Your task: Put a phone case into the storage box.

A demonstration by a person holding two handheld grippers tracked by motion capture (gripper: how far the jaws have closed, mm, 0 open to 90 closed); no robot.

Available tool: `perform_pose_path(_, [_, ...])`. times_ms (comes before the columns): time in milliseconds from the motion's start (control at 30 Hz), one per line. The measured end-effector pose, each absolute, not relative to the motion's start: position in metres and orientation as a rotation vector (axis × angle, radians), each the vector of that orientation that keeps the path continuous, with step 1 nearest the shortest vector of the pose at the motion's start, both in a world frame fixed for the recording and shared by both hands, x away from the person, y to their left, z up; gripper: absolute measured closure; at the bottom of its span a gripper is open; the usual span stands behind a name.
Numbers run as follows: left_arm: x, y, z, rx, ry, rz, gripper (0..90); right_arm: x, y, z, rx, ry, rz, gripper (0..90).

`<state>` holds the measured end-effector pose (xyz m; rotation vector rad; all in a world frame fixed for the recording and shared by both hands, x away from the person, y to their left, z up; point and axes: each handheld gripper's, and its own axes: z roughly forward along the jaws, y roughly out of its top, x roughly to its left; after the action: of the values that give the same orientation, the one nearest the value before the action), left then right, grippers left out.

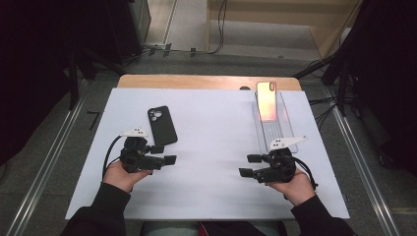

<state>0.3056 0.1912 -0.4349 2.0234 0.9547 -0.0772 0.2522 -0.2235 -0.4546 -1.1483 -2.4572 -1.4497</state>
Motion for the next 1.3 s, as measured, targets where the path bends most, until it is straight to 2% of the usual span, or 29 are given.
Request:
perform_pose_path(633, [0.317,0.185,-0.435,2.035,0.978,-0.068,24.3,0.245,-0.238,-0.465,-1.135,-2.474,-1.419,25.9])
perform_pose_path(833, [0.33,0.181,-0.429,2.024,0.991,-0.087,31.0,0.246,-0.238,-0.465,-1.136,-2.473,-1.409,25.9])
perform_pose_path(1000, [0.344,0.175,-0.426,2.025,0.998,-0.087,31.4,0.246,-0.238,-0.466,-1.13,-2.475,-1.406,25.9])
perform_pose_path(1300, [0.367,0.163,-0.423,2.037,1.008,-0.052,41.8,0.249,-0.235,-0.467,-1.128,-2.474,-1.4,25.9])
